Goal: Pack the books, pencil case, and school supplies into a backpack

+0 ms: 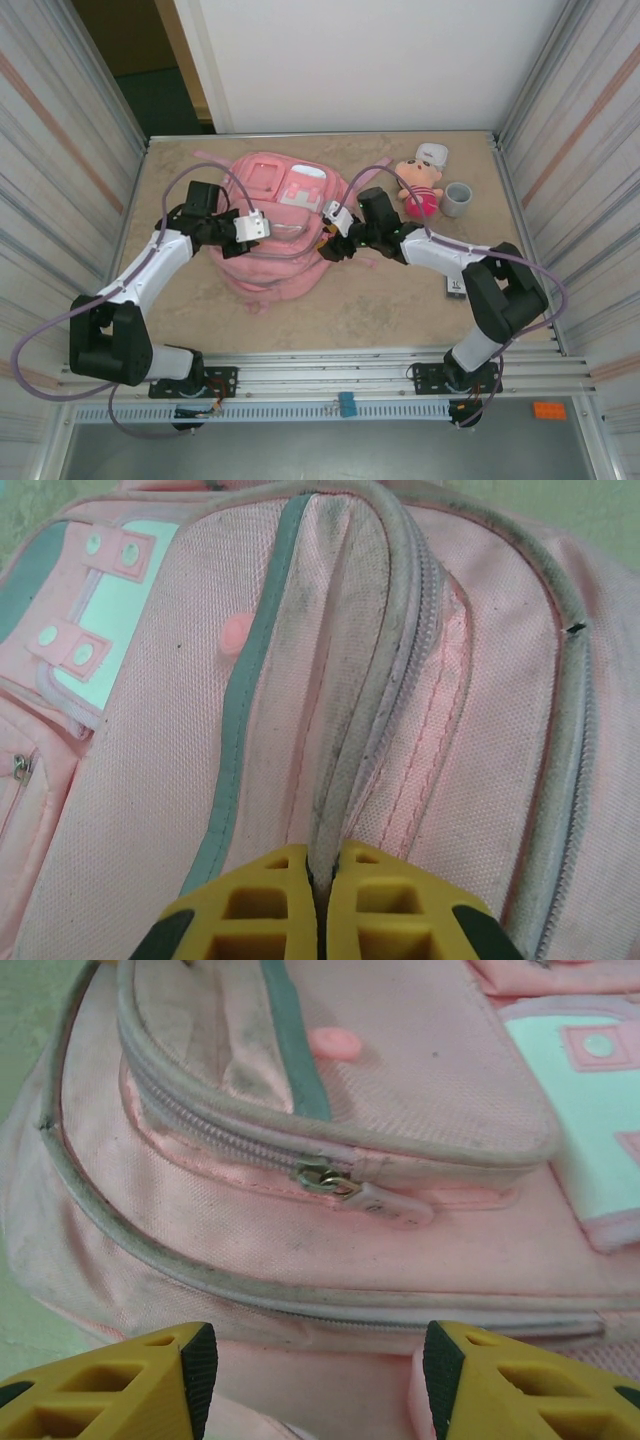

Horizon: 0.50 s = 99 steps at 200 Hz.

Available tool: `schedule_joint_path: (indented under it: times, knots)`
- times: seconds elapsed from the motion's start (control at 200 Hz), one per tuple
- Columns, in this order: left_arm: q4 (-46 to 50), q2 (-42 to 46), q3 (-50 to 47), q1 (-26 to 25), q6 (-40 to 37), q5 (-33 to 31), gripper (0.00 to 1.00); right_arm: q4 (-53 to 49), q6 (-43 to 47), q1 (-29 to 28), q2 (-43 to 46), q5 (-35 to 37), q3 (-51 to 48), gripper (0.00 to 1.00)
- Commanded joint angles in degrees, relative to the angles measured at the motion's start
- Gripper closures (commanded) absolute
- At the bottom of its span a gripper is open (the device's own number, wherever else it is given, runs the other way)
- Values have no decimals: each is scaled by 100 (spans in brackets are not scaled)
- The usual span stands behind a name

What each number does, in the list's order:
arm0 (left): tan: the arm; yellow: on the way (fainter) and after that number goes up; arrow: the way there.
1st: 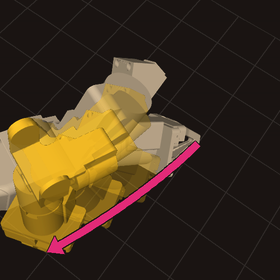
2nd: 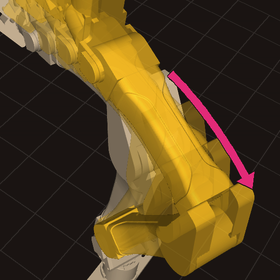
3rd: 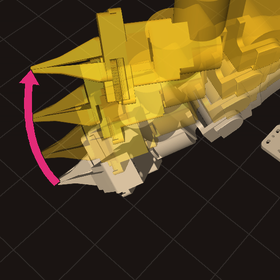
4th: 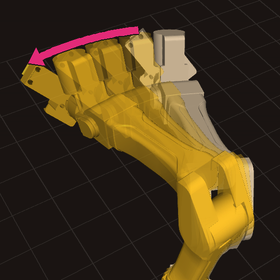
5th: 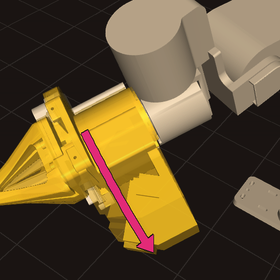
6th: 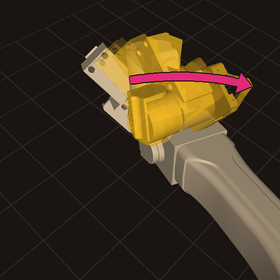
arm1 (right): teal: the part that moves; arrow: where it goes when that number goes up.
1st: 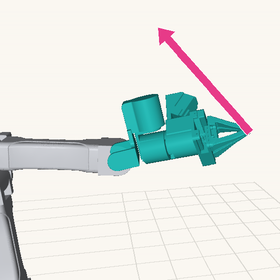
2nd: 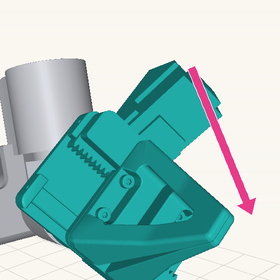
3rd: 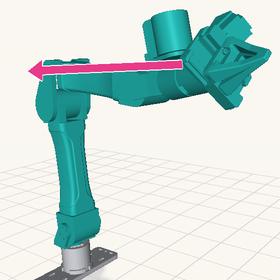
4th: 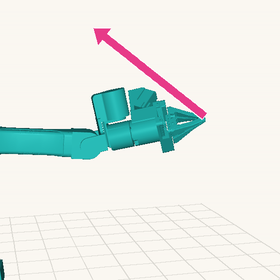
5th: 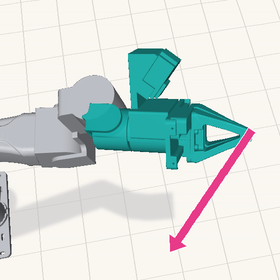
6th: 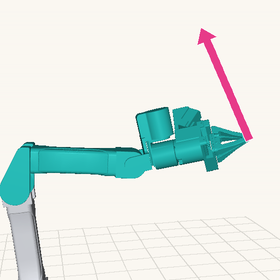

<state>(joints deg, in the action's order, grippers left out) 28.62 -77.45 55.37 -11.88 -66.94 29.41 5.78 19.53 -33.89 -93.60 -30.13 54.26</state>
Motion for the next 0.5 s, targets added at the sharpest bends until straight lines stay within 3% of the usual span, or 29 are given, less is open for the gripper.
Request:
schedule_joint_path:
  times: [0.0, 0.281, 0.491]
  knots:
    - [-136, 271, 35, 19, 175, 757, 100, 44, 507, -12, -173, -405, 223, 43]
    - [62, 300, 50, 19, -18, 935, 100, 186, 490, -12, -608, -544, 608, 43]
    - [89, 298, 40, 19, -48, 913, 100, 98, 491, 124, -642, -1184, 811, 44]
